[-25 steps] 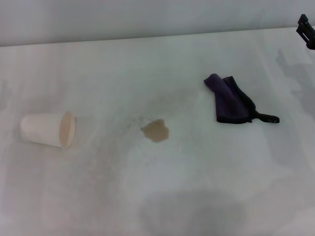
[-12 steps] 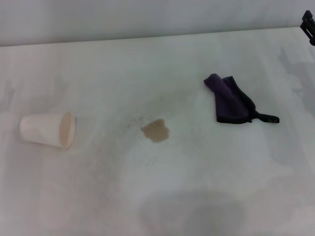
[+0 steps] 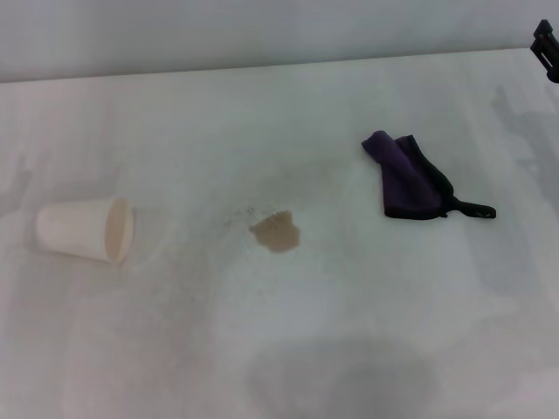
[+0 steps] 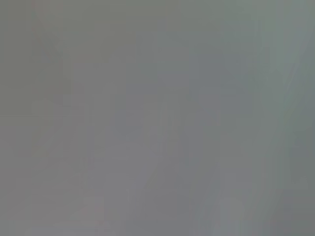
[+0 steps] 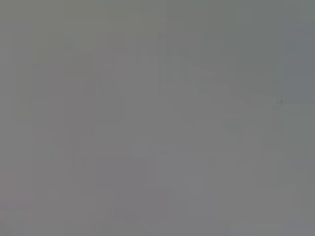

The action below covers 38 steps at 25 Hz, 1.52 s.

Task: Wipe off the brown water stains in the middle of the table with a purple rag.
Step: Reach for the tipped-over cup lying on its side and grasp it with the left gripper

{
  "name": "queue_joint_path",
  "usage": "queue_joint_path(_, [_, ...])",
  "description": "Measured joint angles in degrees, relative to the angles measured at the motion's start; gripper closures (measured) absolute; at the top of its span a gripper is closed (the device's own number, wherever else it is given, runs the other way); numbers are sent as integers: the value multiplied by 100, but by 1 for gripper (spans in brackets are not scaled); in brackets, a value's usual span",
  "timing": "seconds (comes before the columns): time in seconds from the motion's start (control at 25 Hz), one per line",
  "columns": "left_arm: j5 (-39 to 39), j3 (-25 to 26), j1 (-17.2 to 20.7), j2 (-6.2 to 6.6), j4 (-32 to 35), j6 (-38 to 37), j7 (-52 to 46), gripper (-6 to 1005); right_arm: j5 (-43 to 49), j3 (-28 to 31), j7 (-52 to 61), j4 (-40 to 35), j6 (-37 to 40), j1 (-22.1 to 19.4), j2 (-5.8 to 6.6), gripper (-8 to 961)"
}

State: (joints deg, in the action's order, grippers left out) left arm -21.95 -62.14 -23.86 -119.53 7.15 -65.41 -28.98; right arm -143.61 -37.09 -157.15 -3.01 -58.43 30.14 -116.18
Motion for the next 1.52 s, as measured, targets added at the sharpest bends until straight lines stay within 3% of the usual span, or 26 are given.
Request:
queue_joint_path(0.16, [-150, -115, -47, 79, 194, 57, -628, 126, 0, 0, 23, 81, -163, -34, -1, 84])
queue_joint_path(0.24, [-443, -270, -58, 222, 494, 214, -1381, 127, 1, -1, 81, 112, -267, -56, -1, 84])
queue_joint_path(0.32, [-983, -461, -51, 465, 925, 469, -2330, 127, 0, 0, 154, 149, -358, -65, -1, 84])
queue_joint_path(0.36, [-1463, -553, -46, 646, 1237, 619, -3006, 127, 0, -1, 162, 165, -363, -61, -1, 84])
queue_joint_path(0.4, [-1579, -564, -47, 690, 1311, 648, -3154, 127, 0, 0, 165, 183, -366, -53, -1, 84])
queue_joint_path(0.56, [-3001, -593, -53, 1068, 2084, 724, -4613, 129, 0, 0, 167, 235, -366, -13, -1, 84])
queue_joint_path(0.68, [-4642, -577, -54, 1317, 3015, 638, -6104, 130, 0, -1, 168, 235, -366, 22, -1, 84])
queue_joint_path(0.84, [-6314, -456, -20, 1521, 4046, 309, -7203, 131, 0, 0, 174, 241, -340, 77, -1, 84])
queue_joint_path(1.12, [-8476, 649, 46, 1526, 5510, -1310, -7537, 133, 0, 0, 390, 275, -356, 104, -1, 84])
queue_joint_path(1.16, [-8476, 649, 46, 1526, 5510, -1310, -7537, 134, 0, 0, 441, 273, -357, 107, -1, 84])
queue_joint_path(1.28, [-9858, 887, 30, 1496, 6750, -2214, -7481, 180, 0, -1, 559, 267, -360, 110, -1, 85])
queue_joint_path(1.36, [-9981, 904, 62, 1459, 6971, -2268, -7454, 226, 0, -1, 587, 276, -361, 110, -1, 85])
queue_joint_path(1.52, [-10332, 892, 147, 1349, 7809, -2630, -7316, 223, 0, 0, 602, 315, -363, 112, -1, 85])
